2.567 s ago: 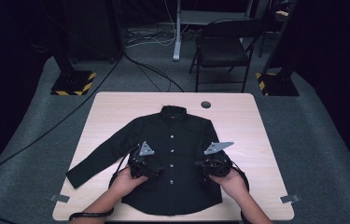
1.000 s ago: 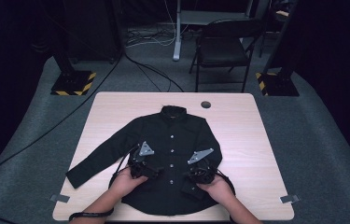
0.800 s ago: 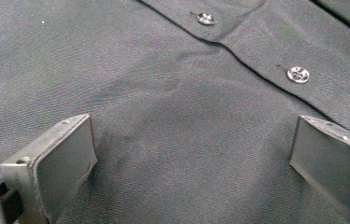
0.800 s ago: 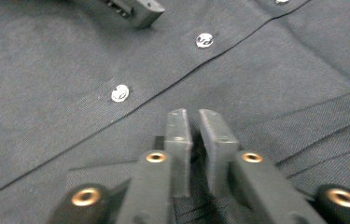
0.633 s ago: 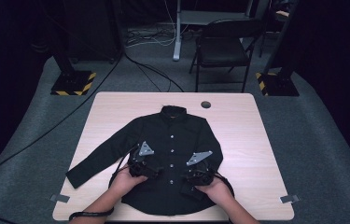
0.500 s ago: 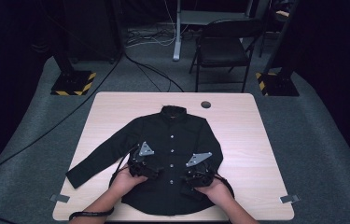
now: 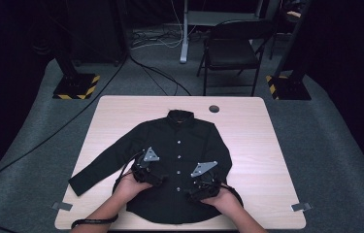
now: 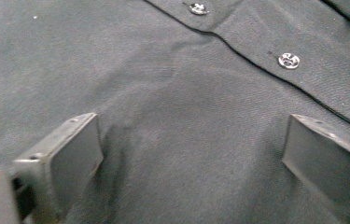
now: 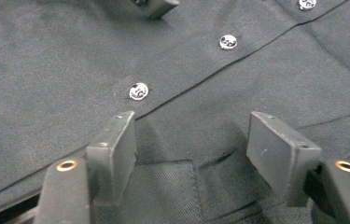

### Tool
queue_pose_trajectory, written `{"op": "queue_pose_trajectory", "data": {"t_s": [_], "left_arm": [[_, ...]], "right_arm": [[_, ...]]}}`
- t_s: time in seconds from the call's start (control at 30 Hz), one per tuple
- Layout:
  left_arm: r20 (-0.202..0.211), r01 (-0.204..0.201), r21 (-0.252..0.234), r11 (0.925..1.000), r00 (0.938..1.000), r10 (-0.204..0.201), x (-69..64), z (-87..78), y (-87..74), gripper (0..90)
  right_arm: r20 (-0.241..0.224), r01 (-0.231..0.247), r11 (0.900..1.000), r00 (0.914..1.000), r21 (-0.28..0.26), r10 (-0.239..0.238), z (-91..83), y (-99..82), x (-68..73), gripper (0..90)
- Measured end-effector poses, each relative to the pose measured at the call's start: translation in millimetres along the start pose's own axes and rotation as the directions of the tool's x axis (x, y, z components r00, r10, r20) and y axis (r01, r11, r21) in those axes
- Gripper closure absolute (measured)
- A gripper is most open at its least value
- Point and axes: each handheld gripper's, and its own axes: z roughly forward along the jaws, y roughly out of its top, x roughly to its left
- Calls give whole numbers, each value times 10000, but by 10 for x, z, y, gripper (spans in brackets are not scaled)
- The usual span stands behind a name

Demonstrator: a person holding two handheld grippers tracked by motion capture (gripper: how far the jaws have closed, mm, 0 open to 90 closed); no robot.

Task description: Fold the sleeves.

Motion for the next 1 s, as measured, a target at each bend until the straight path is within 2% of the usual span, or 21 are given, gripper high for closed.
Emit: {"op": "queue_pose_trajectory", "data": {"t_s": [0.1,0.3,0.57,0.73,0.83,1.0], "left_arm": [[70,136,81,9999,9999,-137,27,-27,3,92],[278,155,223,9996,9995,-161,42,-68,24,138],[682,387,31,9992,9969,-388,89,-193,97,154],[634,470,-101,9988,9969,-463,141,-314,164,153],[455,578,-293,9979,9974,-564,170,-378,186,139],[210,681,-340,9971,9975,-674,220,-433,185,138]], "right_arm": [[0,64,10000,10000,45,-64,4,3,12,301],[-18,242,9996,9997,127,-242,16,7,35,255],[-56,287,9995,9996,152,-286,23,6,46,222],[-109,237,9996,9997,145,-236,21,5,41,220],[-129,192,9997,9997,122,-190,20,4,37,214],[-154,58,9999,9999,96,-56,17,1,16,196]]}}
